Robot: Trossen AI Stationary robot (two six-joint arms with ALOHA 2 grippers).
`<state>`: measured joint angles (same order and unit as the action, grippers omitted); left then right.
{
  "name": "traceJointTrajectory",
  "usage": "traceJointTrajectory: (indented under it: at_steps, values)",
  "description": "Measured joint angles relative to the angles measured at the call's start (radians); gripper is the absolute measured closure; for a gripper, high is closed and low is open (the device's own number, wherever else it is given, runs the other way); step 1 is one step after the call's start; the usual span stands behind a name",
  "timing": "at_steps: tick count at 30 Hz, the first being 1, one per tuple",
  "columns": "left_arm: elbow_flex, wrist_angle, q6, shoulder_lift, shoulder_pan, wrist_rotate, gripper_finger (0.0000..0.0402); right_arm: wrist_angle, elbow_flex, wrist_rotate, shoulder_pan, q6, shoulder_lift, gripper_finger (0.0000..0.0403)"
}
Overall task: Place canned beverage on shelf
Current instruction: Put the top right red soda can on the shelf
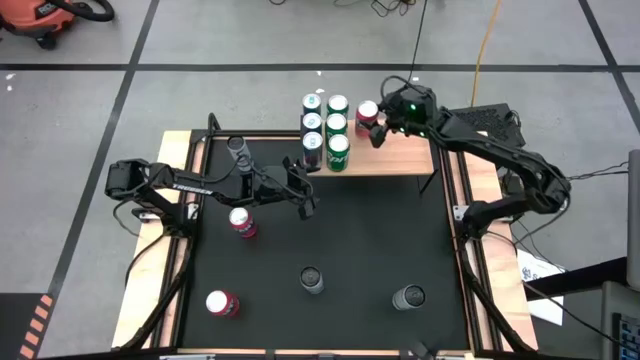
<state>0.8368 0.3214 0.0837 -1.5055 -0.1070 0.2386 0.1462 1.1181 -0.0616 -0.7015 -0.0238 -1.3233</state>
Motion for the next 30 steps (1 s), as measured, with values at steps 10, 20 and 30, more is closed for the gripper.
traceJointTrajectory:
  at_steps: [10,20,30]
  values:
    - [0.000,-0.077,-0.027,0.000,0.000,0.000,0.0027,0.001,0.085,-0.057,-0.042,-0.026,-0.113,0.0126]
    - [0.000,-0.100,-0.051,-0.001,0.000,0.001,0.0027,-0.021,0.089,-0.119,-0.060,-0.008,-0.153,0.0124]
    - [0.000,-0.100,-0.052,-0.001,0.001,0.024,0.0027,0.035,0.083,-0.123,-0.057,0.000,-0.091,0.0060]
